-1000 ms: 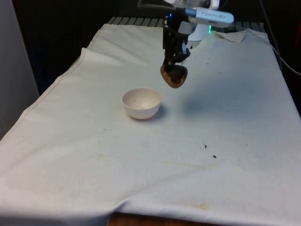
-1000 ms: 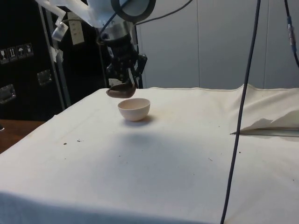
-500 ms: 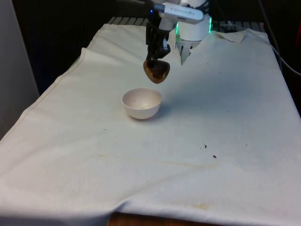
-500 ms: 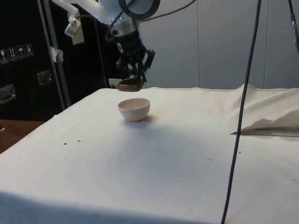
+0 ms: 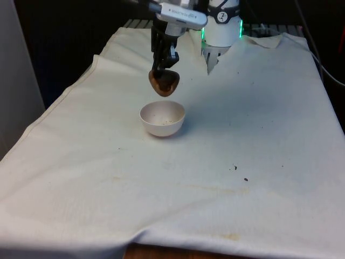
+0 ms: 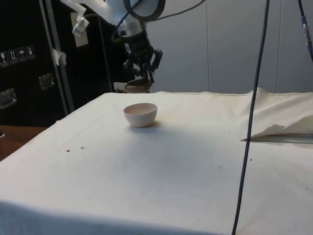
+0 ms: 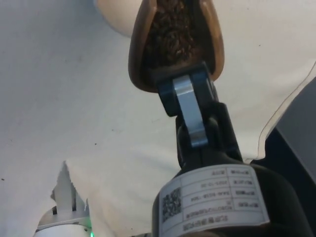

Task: Pour the coffee beans from the cup into the bowl.

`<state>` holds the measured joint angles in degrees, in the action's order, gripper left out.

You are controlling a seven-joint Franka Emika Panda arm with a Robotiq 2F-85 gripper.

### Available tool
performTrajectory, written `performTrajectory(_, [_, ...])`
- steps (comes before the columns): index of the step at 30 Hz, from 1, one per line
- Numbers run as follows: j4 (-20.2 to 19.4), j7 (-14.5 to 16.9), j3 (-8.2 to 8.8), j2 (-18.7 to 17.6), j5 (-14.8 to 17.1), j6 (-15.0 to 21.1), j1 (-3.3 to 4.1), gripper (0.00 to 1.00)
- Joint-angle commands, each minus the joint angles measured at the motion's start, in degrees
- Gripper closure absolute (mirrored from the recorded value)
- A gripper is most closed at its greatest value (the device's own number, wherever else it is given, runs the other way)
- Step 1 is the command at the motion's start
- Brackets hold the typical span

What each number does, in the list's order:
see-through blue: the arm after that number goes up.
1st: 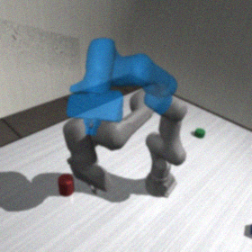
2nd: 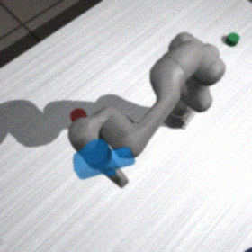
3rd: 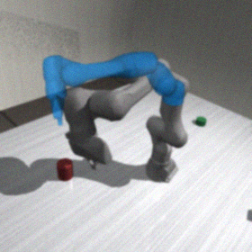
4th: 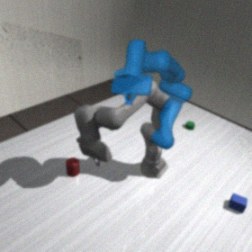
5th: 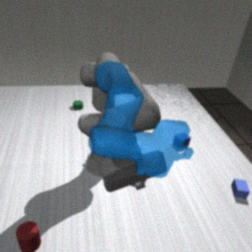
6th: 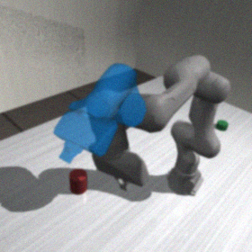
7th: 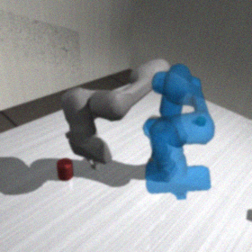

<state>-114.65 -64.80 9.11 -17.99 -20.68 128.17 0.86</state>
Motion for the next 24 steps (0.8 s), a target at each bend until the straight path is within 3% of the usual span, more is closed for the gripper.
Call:
performTrajectory(1, [0.2,0.9,-0.11,-0.1,0.3,-0.1,-0.17,1.00])
performTrajectory(7, [0.3,3.4,0.86,0.3,0.1,-0.4,-0.11,1.00])
performTrajectory(8, [0.5,2.6,0.80,-0.1,0.0,-0.3,0.00,1.00])
performTrajectory(24, [0.5,7.9,1.09,0.9,-0.9,-1.3,0.00,1.00])
